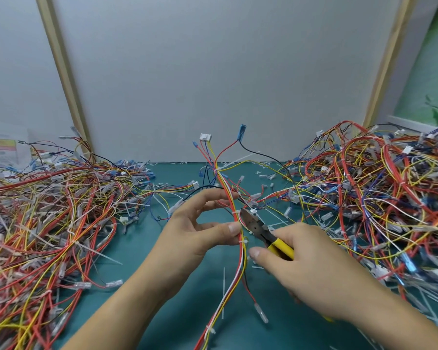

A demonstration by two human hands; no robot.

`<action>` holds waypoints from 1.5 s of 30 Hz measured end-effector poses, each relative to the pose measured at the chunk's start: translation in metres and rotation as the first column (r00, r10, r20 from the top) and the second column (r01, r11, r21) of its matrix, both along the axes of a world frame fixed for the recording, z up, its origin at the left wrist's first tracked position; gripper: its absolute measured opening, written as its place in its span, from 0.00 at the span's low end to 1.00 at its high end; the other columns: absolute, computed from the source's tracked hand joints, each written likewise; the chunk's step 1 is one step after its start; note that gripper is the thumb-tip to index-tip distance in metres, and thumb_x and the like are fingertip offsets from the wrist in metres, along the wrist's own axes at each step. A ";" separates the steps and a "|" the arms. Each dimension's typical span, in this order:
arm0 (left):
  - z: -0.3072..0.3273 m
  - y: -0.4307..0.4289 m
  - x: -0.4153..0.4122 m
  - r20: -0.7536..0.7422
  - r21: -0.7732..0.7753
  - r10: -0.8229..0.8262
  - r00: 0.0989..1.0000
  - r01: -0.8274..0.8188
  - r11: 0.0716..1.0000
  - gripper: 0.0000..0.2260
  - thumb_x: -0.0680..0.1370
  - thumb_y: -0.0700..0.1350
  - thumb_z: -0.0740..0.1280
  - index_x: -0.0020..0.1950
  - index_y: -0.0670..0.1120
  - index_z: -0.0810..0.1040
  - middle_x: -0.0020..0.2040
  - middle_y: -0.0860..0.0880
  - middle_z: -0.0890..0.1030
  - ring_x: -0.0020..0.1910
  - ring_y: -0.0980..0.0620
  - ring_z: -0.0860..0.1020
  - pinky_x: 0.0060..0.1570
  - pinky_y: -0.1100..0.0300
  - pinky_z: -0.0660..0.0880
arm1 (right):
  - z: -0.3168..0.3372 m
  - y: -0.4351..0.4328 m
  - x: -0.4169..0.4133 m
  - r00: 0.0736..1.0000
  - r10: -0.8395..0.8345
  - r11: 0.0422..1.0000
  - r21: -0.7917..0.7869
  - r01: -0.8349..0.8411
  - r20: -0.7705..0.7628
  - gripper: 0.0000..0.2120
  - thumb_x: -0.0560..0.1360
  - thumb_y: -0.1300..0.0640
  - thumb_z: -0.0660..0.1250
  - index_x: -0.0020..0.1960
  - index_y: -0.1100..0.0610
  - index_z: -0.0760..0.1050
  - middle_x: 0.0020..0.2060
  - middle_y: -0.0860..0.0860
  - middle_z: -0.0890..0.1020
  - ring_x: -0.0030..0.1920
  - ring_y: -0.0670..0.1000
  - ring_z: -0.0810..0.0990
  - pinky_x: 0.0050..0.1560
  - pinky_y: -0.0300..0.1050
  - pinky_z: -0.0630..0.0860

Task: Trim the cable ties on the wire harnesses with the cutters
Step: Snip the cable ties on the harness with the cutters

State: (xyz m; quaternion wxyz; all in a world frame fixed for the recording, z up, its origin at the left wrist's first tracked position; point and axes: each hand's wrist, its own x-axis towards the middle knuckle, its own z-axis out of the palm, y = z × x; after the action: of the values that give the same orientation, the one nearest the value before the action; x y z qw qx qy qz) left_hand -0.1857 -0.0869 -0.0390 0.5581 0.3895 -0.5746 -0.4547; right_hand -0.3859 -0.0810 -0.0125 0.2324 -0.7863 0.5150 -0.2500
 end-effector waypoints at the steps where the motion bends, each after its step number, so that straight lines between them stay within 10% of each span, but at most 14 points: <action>1: 0.000 0.000 0.000 0.000 0.001 0.010 1.000 -0.010 1.000 0.19 0.70 0.41 0.75 0.60 0.50 0.80 0.59 0.51 0.80 0.42 0.42 0.85 0.54 0.50 0.80 | 0.000 0.000 0.000 1.000 0.001 1.000 -0.002 -0.001 0.027 0.25 0.74 0.40 0.67 0.37 0.60 0.65 0.24 0.50 0.66 0.25 0.49 0.67 0.29 0.52 0.70; 10: -0.001 0.001 -0.003 0.214 -0.022 0.129 0.968 -0.127 0.992 0.14 0.68 0.42 0.70 0.49 0.58 0.78 0.38 0.49 0.82 0.35 0.47 0.77 0.43 0.57 0.72 | 0.001 -0.003 0.002 0.910 0.031 0.982 -0.183 0.050 0.413 0.04 0.73 0.46 0.68 0.45 0.45 0.76 0.31 0.54 0.80 0.31 0.54 0.79 0.36 0.53 0.78; 24: -0.006 0.010 -0.010 0.574 -0.229 0.085 0.814 0.060 0.972 0.18 0.71 0.41 0.71 0.54 0.62 0.77 0.48 0.60 0.75 0.39 0.52 0.81 0.48 0.63 0.76 | -0.001 -0.015 -0.007 0.878 0.002 0.955 -0.260 0.140 0.479 0.05 0.77 0.48 0.66 0.46 0.46 0.79 0.31 0.54 0.81 0.32 0.56 0.79 0.36 0.58 0.78; 28: -0.003 0.010 -0.006 0.710 -0.285 0.155 0.687 0.079 0.955 0.11 0.73 0.56 0.74 0.53 0.61 0.76 0.48 0.59 0.78 0.28 0.56 0.71 0.33 0.69 0.68 | -0.002 -0.020 -0.010 0.884 -0.023 0.960 -0.238 0.150 0.467 0.02 0.76 0.47 0.66 0.46 0.44 0.76 0.33 0.50 0.82 0.33 0.52 0.81 0.38 0.59 0.80; 35: 0.013 0.010 -0.003 0.205 -0.374 0.480 0.853 -0.385 0.844 0.07 0.73 0.46 0.68 0.37 0.47 0.73 0.28 0.44 0.73 0.26 0.55 0.68 0.27 0.65 0.64 | -0.004 -0.024 -0.010 0.873 -0.078 0.957 -0.209 0.201 0.481 0.05 0.76 0.48 0.66 0.42 0.47 0.76 0.32 0.51 0.82 0.32 0.51 0.81 0.37 0.58 0.80; 41: 0.004 0.011 -0.016 0.426 -0.232 0.276 0.862 -0.191 0.954 0.20 0.70 0.66 0.66 0.39 0.49 0.83 0.36 0.53 0.76 0.34 0.57 0.71 0.36 0.66 0.65 | -0.016 -0.015 0.004 0.881 0.020 0.970 -0.221 0.097 0.472 0.02 0.78 0.50 0.68 0.47 0.43 0.76 0.35 0.49 0.82 0.34 0.51 0.81 0.38 0.55 0.80; 45: 0.002 0.008 -0.017 0.356 -0.077 0.167 0.919 -0.150 0.986 0.18 0.71 0.62 0.70 0.36 0.47 0.81 0.30 0.56 0.68 0.31 0.57 0.65 0.32 0.69 0.61 | -0.022 -0.010 0.010 0.906 0.062 0.967 -0.249 0.048 0.418 0.03 0.78 0.50 0.67 0.45 0.45 0.76 0.36 0.46 0.82 0.36 0.49 0.80 0.38 0.50 0.77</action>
State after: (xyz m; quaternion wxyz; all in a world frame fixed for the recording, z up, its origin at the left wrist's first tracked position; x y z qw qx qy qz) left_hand -0.2023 -0.0784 -0.0371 0.4872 0.4980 -0.6446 -0.3148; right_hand -0.3759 -0.0913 -0.0348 0.2369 -0.7385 0.4132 -0.4772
